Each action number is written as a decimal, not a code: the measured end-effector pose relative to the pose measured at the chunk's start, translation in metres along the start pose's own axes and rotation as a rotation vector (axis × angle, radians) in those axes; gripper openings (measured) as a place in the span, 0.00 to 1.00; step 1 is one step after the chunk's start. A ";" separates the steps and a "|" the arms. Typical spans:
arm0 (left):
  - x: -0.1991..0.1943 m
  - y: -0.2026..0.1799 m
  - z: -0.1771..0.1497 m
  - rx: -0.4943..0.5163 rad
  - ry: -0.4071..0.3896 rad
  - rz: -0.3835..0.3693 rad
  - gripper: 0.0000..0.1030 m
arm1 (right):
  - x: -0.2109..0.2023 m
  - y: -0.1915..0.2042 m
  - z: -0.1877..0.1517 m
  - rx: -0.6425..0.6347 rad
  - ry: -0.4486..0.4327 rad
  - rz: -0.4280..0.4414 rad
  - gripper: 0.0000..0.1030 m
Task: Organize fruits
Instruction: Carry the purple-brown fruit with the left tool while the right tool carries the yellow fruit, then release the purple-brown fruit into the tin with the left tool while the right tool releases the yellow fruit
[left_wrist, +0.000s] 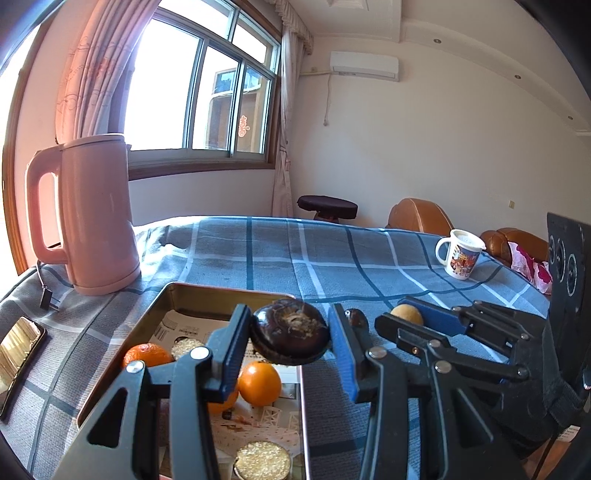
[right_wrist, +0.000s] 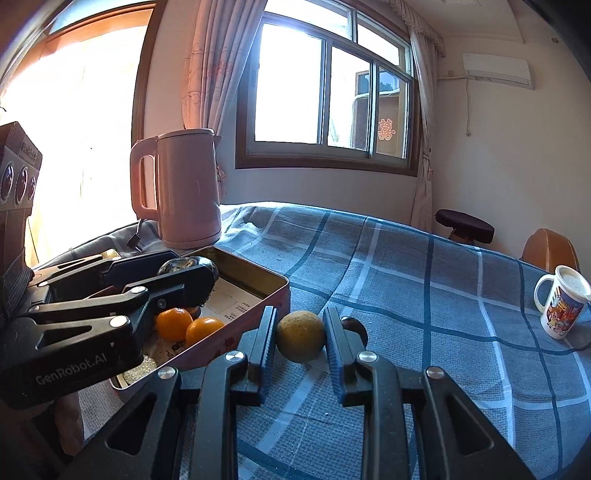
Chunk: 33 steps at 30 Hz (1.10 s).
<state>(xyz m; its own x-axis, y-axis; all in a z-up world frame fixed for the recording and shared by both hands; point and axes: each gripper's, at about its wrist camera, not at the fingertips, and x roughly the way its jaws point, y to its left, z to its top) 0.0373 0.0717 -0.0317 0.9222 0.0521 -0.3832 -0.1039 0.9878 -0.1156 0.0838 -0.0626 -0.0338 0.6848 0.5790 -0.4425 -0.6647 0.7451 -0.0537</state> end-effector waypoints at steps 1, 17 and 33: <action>0.000 0.001 0.000 -0.001 0.001 0.003 0.44 | 0.000 0.000 0.001 -0.001 -0.001 0.001 0.26; -0.011 0.022 0.003 -0.007 0.004 0.053 0.44 | 0.003 0.018 0.022 -0.057 -0.014 0.025 0.26; -0.016 0.070 0.000 -0.052 0.039 0.136 0.44 | 0.022 0.050 0.044 -0.096 -0.010 0.104 0.26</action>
<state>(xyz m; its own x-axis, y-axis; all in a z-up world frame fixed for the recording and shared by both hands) 0.0156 0.1400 -0.0333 0.8832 0.1786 -0.4336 -0.2471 0.9631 -0.1066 0.0784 0.0021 -0.0066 0.6131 0.6551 -0.4415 -0.7576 0.6461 -0.0934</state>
